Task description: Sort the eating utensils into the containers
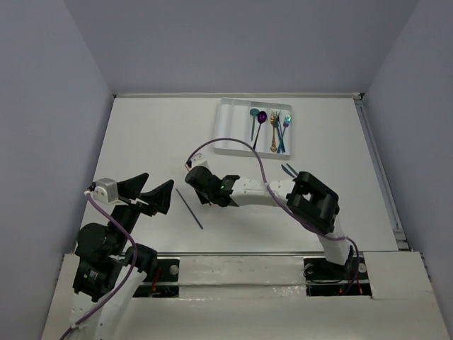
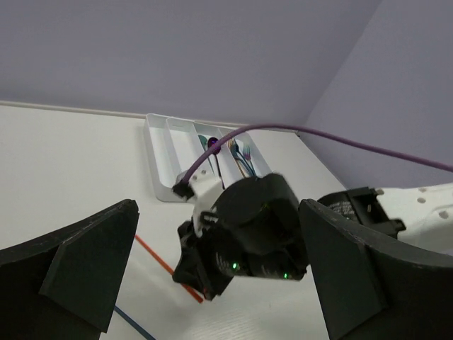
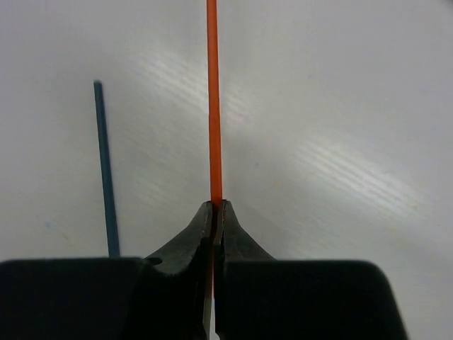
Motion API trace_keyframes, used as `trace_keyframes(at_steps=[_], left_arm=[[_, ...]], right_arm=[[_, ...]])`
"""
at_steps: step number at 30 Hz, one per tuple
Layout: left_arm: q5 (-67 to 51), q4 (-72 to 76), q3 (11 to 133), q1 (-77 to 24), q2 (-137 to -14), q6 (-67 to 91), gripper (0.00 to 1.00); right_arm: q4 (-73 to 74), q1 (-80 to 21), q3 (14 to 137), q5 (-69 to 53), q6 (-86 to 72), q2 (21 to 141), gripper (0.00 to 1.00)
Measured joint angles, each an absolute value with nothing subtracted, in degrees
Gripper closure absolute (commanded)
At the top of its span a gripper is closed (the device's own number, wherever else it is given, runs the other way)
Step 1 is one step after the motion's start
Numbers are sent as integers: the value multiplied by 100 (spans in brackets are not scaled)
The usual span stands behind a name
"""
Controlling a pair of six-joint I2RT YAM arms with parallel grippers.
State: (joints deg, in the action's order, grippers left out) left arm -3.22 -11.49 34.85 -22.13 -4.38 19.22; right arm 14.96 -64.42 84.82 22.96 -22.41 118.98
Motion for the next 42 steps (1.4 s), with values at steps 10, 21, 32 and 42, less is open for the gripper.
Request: trace_keyframes(at_steps=[10,21,32,42], left_arm=[[-364,-1144,3485,-2213,-482,1920,1],[-408,-1146,3485,-2257,-526,1916,1],[-405,-1146,3485,-2255,-609,1914,1],[-405,-1144,3485,-2255,-631,1911,1]], right_arm=[[250,-4952,8766,1903,-2611,11150,100],[8,-4053,10357,1817,-3159,12558,100],[226,-3717,10888,1754,-3474,13329,100],[395,-3592,11010,1695,-3588,13454,66]])
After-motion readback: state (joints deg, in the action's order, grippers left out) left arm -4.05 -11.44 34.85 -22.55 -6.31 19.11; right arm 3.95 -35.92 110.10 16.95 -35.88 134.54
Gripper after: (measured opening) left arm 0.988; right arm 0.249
